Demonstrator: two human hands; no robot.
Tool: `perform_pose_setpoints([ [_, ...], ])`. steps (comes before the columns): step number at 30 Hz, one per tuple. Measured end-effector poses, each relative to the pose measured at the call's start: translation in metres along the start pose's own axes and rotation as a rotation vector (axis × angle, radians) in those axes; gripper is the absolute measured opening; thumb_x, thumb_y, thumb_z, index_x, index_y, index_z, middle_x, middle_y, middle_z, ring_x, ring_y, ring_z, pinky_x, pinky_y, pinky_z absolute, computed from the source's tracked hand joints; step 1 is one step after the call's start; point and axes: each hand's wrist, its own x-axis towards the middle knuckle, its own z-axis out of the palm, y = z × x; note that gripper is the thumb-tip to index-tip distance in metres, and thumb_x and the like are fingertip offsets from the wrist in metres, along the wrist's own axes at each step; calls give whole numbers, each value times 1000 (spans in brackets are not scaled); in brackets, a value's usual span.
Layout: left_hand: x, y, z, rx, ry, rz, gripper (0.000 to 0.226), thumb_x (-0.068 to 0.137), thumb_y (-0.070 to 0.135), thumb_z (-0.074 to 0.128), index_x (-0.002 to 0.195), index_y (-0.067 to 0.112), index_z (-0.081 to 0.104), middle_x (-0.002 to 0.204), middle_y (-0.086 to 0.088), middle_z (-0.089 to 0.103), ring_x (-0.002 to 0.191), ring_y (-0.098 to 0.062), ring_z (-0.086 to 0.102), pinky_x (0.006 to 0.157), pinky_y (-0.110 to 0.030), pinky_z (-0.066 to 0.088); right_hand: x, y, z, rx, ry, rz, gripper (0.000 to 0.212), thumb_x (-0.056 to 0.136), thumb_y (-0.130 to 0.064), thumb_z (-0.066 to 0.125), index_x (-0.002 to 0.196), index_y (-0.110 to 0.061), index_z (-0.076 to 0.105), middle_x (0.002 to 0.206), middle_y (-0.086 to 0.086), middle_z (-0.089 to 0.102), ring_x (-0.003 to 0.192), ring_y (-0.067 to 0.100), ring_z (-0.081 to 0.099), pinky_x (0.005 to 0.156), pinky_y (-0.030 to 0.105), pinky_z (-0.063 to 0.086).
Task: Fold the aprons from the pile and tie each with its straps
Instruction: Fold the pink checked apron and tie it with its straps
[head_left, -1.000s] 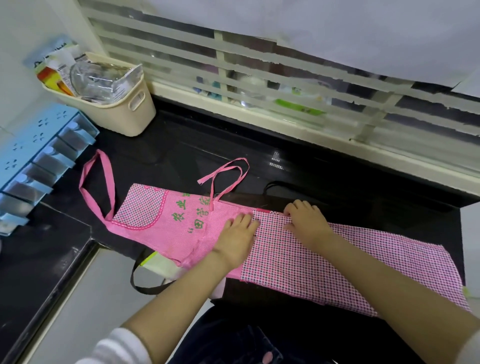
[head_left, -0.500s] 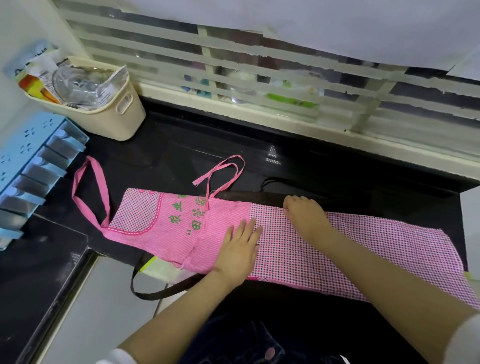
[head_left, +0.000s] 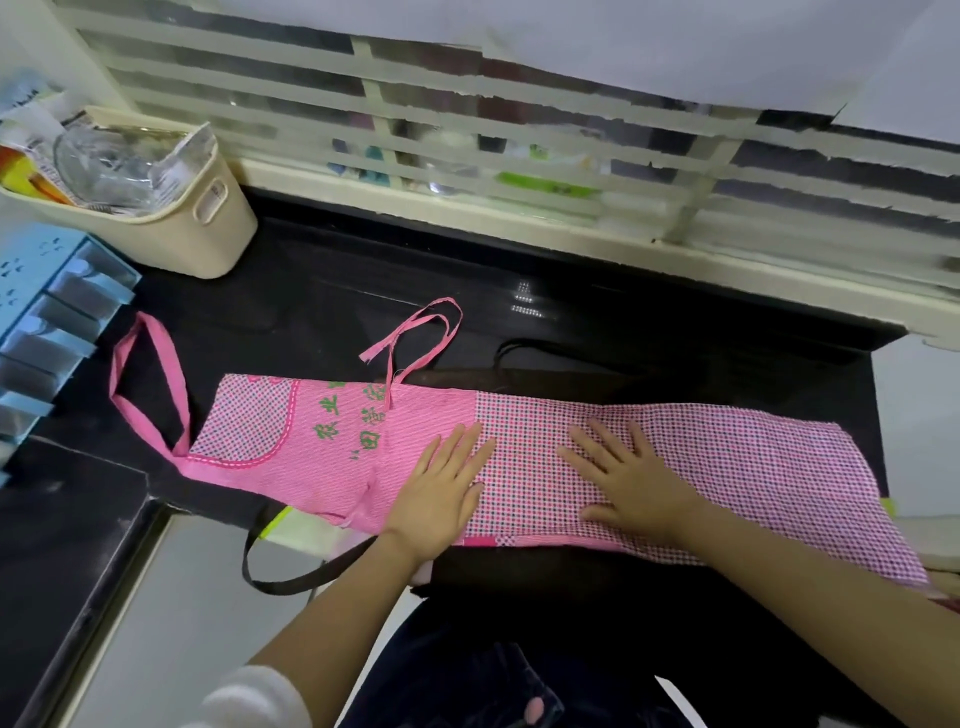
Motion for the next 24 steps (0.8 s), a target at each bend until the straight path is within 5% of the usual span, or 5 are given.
perform_pose_setpoints([
  [8, 7, 19, -12, 90, 34, -47, 49, 96, 25, 30, 142, 13, 41, 147, -12, 39, 138, -29, 34, 114, -44, 24, -8, 11, 5, 59, 67, 68, 89, 71, -81, -10, 142, -27, -23, 153, -3, -23, 138, 20, -27, 112, 47, -13],
  [11, 21, 58, -31, -117, 50, -130, 46, 87, 8, 49, 133, 5, 46, 134, -18, 43, 122, -34, 43, 103, -43, 37, -13, 2, -2, 182, 74, 127, 73, 96, -51, 34, 150, -23, -6, 158, -2, -14, 145, 21, -15, 116, 45, -7],
  [17, 46, 173, -34, -338, 196, -2, 33, 79, -3, 56, 112, -2, 58, 108, -18, 55, 92, -30, 56, 79, -41, 50, -58, 4, -2, 566, 402, 161, 57, 98, -22, 47, 148, -17, 22, 156, 1, 20, 143, 14, 18, 116, 25, 9],
  [21, 54, 224, -11, -218, 97, -16, 45, 93, 19, 40, 138, 11, 44, 144, -16, 41, 129, -32, 43, 106, -48, 35, -106, 45, 37, 463, 355, 260, 58, 101, -31, 37, 151, -20, 9, 159, -5, 7, 146, 12, 3, 113, 26, -7],
  [24, 50, 233, 8, -10, -82, -43, 65, 90, 44, -3, 151, 24, 8, 157, -7, -2, 146, -30, 4, 111, -46, -6, -140, 83, 86, 391, 104, 300, 63, 102, -39, 27, 149, -22, -12, 158, -6, -11, 146, 16, -11, 118, 38, -7],
])
